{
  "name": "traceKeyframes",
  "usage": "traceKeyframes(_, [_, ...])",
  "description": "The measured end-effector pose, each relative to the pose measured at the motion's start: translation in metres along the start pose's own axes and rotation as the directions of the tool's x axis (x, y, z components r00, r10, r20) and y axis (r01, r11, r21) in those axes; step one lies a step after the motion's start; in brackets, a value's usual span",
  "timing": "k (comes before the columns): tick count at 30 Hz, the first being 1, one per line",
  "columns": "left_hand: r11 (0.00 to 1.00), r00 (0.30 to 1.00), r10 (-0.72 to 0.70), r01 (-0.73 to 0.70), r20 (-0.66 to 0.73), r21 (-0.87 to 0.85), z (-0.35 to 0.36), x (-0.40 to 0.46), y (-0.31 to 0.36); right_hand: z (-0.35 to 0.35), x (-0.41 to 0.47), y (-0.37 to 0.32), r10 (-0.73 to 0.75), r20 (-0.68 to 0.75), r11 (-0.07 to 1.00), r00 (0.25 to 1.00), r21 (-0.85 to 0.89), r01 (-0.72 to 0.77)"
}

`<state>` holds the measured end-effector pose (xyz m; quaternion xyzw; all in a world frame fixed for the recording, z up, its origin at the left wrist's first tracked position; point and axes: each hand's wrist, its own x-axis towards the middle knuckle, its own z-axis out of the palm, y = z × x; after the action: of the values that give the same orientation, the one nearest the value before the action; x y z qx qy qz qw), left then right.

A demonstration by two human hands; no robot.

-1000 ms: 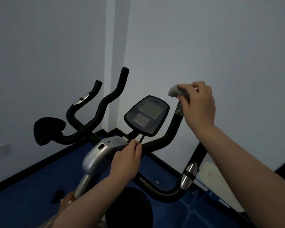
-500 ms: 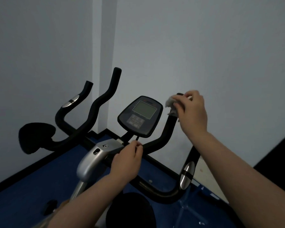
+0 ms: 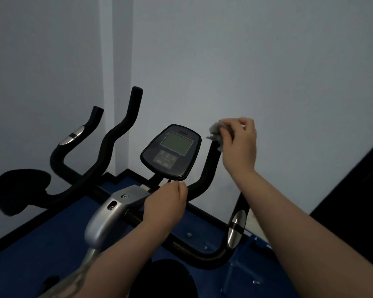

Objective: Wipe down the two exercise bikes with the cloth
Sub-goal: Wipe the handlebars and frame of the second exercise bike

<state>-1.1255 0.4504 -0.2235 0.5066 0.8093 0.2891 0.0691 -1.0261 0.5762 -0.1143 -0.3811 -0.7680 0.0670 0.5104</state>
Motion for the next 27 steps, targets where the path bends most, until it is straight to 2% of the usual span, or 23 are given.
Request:
traceKeyframes(3, [1.0,1.0,-0.013,0.013,-0.001,0.015,0.001,0.003,-0.003,0.024,-0.049,0.001,0.094,0.007,0.995,0.996,-0.017,-0.094])
traceKeyframes(5, [0.993,0.998,-0.054,0.05,-0.032,-0.107,0.003,0.002,-0.003,0.029,-0.08,0.005,0.067,0.073,0.994,0.995,-0.087,-0.06])
traceKeyframes(6, [0.983,0.996,-0.087,0.081,-0.03,-0.163,0.003,0.0,-0.002,0.024,-0.081,0.008,0.052,0.098,0.998,0.994,-0.049,-0.048])
traceKeyframes(8, [0.977,0.994,-0.093,0.08,-0.055,-0.199,0.004,0.0,-0.001,0.01,-0.058,0.011,0.022,0.092,0.992,0.995,0.123,-0.034])
traceKeyframes(9, [0.982,0.994,-0.091,0.078,-0.065,-0.174,0.005,0.001,-0.002,0.002,-0.043,0.01,-0.017,0.039,0.987,0.999,0.161,0.01])
traceKeyframes(11, [0.98,0.99,-0.124,0.112,-0.063,-0.163,0.002,0.001,-0.003,-0.006,-0.011,0.009,-0.081,-0.063,0.984,0.995,0.154,0.09])
traceKeyframes(13, [0.951,0.987,-0.15,0.128,-0.06,-0.281,0.004,-0.001,0.0,-0.002,0.001,0.008,-0.079,-0.049,0.987,0.996,0.136,0.085])
traceKeyframes(14, [0.948,0.986,-0.157,0.134,-0.058,-0.288,0.004,-0.002,0.0,0.003,-0.004,0.009,-0.077,-0.033,0.991,0.996,0.111,0.081])
traceKeyframes(17, [0.959,0.985,-0.151,0.127,-0.077,-0.253,0.003,-0.001,-0.004,0.017,-0.046,0.016,0.006,-0.001,0.997,1.0,0.077,-0.006])
traceKeyframes(21, [0.943,0.98,-0.178,0.146,-0.083,-0.3,0.005,-0.002,0.001,0.009,-0.068,0.023,0.143,0.116,0.975,0.983,0.154,-0.16])
traceKeyframes(22, [0.95,0.98,-0.181,0.151,-0.087,-0.272,0.004,0.0,-0.001,0.004,-0.058,0.021,0.166,0.109,0.962,0.98,0.203,-0.185])
traceKeyframes(25, [0.983,0.988,-0.135,0.125,-0.072,-0.131,0.005,0.002,-0.001,-0.003,-0.018,0.009,0.233,-0.115,0.937,0.966,0.294,-0.191])
traceKeyframes(27, [0.991,0.992,-0.118,0.115,-0.048,-0.068,0.003,-0.001,0.001,0.003,-0.006,0.0,0.295,-0.112,0.911,0.949,0.332,-0.244])
